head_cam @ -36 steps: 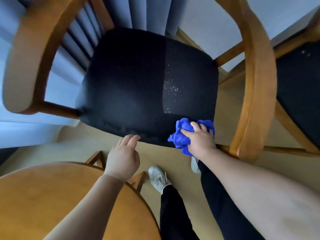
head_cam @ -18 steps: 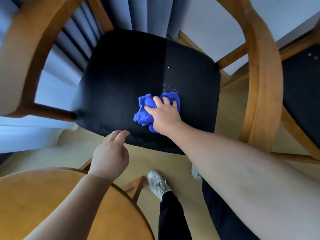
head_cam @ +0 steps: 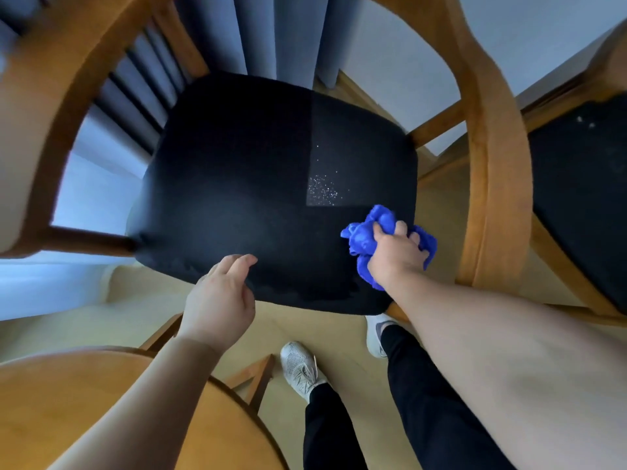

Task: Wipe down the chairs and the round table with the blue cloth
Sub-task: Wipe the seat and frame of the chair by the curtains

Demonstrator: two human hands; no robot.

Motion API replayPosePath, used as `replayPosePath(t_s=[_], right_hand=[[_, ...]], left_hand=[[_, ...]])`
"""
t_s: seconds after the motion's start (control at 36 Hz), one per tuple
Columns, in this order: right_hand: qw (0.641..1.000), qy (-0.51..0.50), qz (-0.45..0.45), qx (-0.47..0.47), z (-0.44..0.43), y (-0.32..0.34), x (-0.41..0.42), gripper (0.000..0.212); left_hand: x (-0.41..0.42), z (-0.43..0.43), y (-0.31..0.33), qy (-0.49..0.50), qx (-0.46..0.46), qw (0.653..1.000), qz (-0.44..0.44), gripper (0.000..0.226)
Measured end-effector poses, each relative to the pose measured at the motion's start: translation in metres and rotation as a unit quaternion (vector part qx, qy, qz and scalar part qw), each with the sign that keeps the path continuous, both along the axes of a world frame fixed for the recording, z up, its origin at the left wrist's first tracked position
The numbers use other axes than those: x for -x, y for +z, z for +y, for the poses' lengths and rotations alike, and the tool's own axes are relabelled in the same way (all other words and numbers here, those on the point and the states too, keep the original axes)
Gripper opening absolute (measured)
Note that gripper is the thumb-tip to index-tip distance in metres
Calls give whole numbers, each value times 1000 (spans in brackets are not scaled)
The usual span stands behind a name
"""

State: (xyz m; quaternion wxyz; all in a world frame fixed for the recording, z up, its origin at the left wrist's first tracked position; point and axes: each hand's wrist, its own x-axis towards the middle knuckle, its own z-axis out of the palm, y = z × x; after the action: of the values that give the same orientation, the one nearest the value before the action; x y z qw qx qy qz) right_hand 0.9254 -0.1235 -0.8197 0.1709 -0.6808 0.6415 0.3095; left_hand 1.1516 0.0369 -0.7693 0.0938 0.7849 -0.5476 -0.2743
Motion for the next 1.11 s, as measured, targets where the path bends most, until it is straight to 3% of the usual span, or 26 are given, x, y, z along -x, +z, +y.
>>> replayPosePath(t_s=[0.14,0.25,0.42,0.53,0.64,0.78,0.92,1.0,1.11], right_hand=[[987,-155,-34,32,-7,3,7,50],[985,-147,-64,61,-13,5,3,40],[979,113,-132,106,-24,18,-26,52],[960,195,-179,93,-30,19,-70,56],[934,262,-218,105,-41,19,-109,40],[906,383,-169,64,-53,4,-129,43],[936,300,-184,24,-42,4,-125,77],[957,196,-203,62,-37,8,-134,84],[981,116,-156,15,-35,0,-154,98]], left_hand=[[-7,2,7,4,11,1000,0,40],[-18,4,6,6,15,1000,-9,39],[-27,-2,6,11,21,1000,-17,40],[-32,-7,9,27,25,999,-14,41],[-40,-10,12,30,34,999,-20,40],[-47,-15,11,35,34,998,-27,40],[-44,-21,5,36,34,999,-22,42],[-40,-25,2,31,38,999,-16,43],[-40,-31,-2,31,45,998,-9,44]])
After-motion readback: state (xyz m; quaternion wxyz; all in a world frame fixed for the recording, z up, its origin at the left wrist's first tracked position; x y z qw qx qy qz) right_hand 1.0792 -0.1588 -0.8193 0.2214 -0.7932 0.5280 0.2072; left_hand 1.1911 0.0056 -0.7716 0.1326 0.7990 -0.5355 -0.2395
